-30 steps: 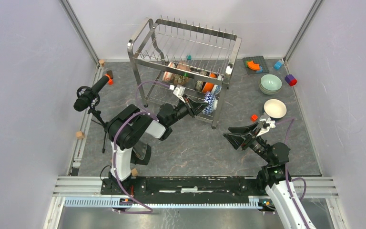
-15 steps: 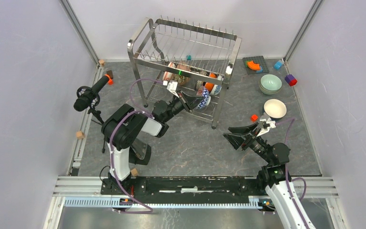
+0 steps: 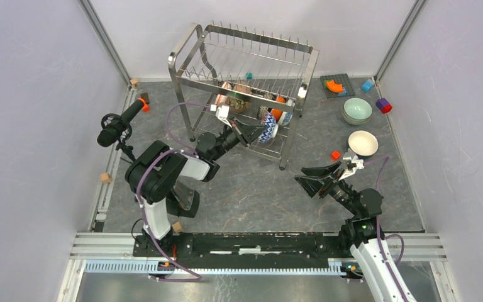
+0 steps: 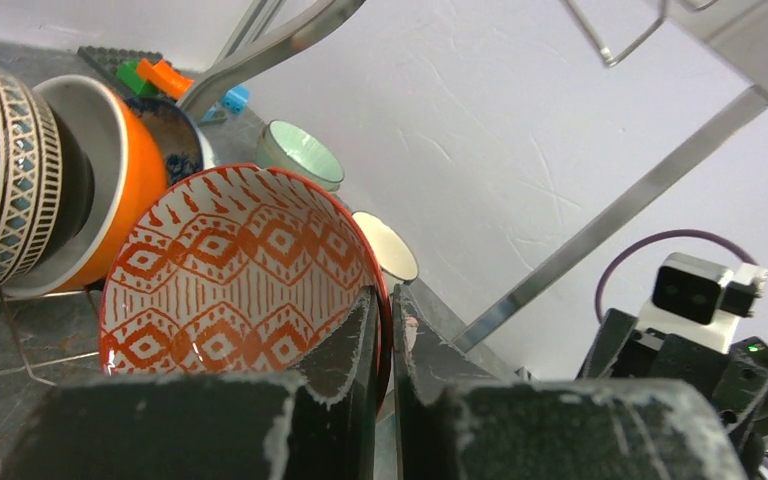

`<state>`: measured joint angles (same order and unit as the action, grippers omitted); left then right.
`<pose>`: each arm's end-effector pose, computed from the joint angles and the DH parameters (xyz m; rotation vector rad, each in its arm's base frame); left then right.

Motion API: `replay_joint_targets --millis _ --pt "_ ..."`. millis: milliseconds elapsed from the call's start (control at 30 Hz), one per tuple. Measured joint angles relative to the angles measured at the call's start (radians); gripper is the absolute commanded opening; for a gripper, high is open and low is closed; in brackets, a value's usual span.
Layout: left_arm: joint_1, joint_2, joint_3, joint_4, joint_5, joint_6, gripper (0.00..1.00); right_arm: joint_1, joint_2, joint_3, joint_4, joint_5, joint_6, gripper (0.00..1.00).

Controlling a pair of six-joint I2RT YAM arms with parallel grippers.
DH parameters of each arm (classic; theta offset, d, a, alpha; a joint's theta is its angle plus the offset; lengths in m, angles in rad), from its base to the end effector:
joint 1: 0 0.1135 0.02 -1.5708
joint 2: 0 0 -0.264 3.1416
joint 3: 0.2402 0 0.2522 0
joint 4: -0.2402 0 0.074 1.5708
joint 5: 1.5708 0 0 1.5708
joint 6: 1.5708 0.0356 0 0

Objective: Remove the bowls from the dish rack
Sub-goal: Pick up the bowl from the dish rack, then place the bowl at the center of the board.

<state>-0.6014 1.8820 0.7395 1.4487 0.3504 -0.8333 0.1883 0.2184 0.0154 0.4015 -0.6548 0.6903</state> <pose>0.2896 -0.2135 0.1993 0.1726 1.4183 -1.4314 0.1084 0.0427 0.2002 -0.2154 1.5050 1.1611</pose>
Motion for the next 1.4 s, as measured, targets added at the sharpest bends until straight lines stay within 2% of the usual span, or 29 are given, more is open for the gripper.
replay_joint_targets --millis 233,600,733,867,1200,1400 --pt "0.0 -0.11 -0.058 0.005 -0.004 -0.033 0.02 0.0 -0.002 0.0 -0.04 0.001 -0.033 0.61" --pt "-0.009 -0.317 -0.28 -0.021 -0.045 -0.072 0.02 0.01 0.008 0.024 -0.261 0.054 -0.174 0.6" --pt "-0.051 -0.47 -0.307 -0.166 -0.08 -0.034 0.02 0.011 0.011 0.058 -0.287 0.074 -0.183 0.61" --pt "-0.135 -0.608 -0.289 -0.335 -0.106 0.066 0.02 0.011 0.01 0.079 -0.302 0.091 -0.184 0.61" --pt "-0.288 -0.726 -0.24 -0.66 -0.204 0.267 0.02 0.013 0.011 0.134 -0.378 0.112 -0.195 0.6" --pt "-0.44 -0.846 -0.195 -0.909 -0.313 0.417 0.02 0.013 0.011 0.198 -0.473 0.126 -0.218 0.61"
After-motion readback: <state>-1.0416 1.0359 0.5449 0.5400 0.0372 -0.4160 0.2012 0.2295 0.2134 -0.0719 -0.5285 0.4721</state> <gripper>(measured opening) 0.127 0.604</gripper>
